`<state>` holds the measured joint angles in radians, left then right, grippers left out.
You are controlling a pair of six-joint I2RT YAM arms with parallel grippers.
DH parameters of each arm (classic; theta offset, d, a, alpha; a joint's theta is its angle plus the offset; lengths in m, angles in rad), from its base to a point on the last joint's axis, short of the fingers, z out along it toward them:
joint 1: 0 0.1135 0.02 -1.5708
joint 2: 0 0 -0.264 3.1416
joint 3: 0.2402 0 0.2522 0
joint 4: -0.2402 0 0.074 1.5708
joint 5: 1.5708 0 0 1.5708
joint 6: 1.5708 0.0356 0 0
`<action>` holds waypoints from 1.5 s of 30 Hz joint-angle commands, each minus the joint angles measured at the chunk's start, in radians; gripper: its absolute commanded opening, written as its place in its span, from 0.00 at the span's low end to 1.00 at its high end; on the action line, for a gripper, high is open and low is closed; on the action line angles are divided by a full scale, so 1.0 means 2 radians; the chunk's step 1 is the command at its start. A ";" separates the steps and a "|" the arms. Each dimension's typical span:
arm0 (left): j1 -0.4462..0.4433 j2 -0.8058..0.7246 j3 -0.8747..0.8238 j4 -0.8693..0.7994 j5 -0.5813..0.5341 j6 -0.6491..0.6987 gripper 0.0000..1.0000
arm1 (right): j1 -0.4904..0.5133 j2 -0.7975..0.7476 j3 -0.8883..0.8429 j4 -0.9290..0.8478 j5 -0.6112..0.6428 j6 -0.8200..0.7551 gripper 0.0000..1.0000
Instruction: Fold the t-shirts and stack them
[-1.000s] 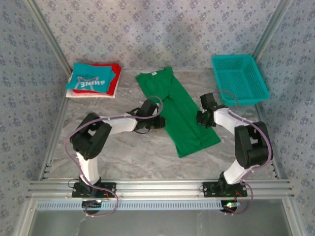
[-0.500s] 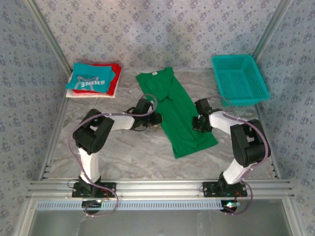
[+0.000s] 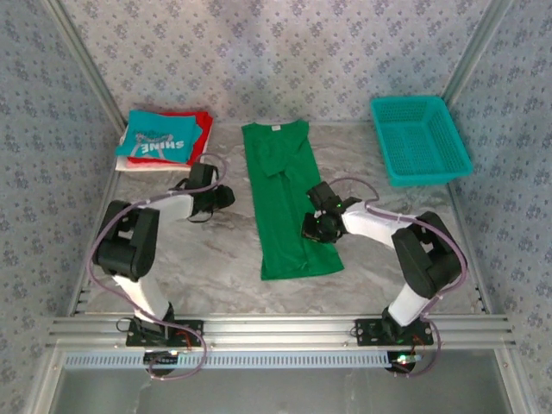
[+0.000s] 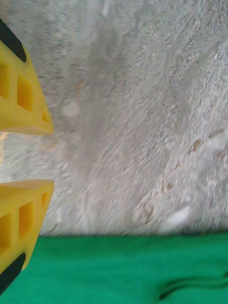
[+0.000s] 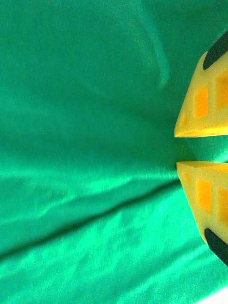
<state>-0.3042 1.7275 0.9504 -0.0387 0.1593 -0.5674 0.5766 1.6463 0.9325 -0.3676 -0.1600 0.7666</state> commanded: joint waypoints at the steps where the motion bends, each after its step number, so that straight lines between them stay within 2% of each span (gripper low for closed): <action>1: -0.011 -0.056 -0.025 -0.038 0.004 0.023 0.33 | -0.007 -0.032 0.026 -0.025 -0.006 0.015 0.24; 4: -0.029 -0.096 -0.058 -0.045 0.023 0.029 0.37 | -0.018 -0.057 0.027 -0.052 0.018 -0.009 0.27; 9: -0.098 -0.140 -0.078 -0.079 0.007 0.030 0.41 | -0.039 -0.062 0.011 -0.058 0.048 -0.047 0.28; 16: -0.189 -0.125 -0.107 -0.058 0.044 -0.057 0.38 | -0.040 -0.026 0.004 -0.043 0.054 -0.051 0.27; 23: -0.261 -0.127 -0.140 -0.069 0.022 -0.132 0.37 | -0.040 -0.007 -0.002 -0.033 0.055 -0.050 0.27; 28: -0.280 -0.113 -0.153 -0.051 0.023 -0.155 0.35 | -0.040 0.003 -0.003 -0.027 0.059 -0.054 0.27; 31: -0.282 -0.101 -0.149 -0.038 0.026 -0.152 0.24 | -0.041 0.015 -0.005 -0.021 0.059 -0.053 0.27; 36: -0.283 -0.080 -0.138 -0.022 0.034 -0.139 0.23 | -0.042 0.032 -0.015 -0.006 0.050 -0.047 0.27; 39: -0.283 -0.084 -0.155 0.004 0.021 -0.136 0.05 | -0.043 0.034 -0.023 0.002 0.046 -0.044 0.26; 41: -0.272 -0.090 -0.168 0.013 0.018 -0.138 0.00 | -0.045 0.035 -0.027 0.005 0.043 -0.043 0.26; 45: -0.251 -0.126 -0.196 0.015 0.023 -0.138 0.00 | -0.045 0.029 -0.032 0.004 0.038 -0.042 0.26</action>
<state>-0.8276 1.4921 0.6048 -0.0525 0.2211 -0.8474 0.4919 1.6810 0.9100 -0.3359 -0.0750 0.6731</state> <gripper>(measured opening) 0.044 0.258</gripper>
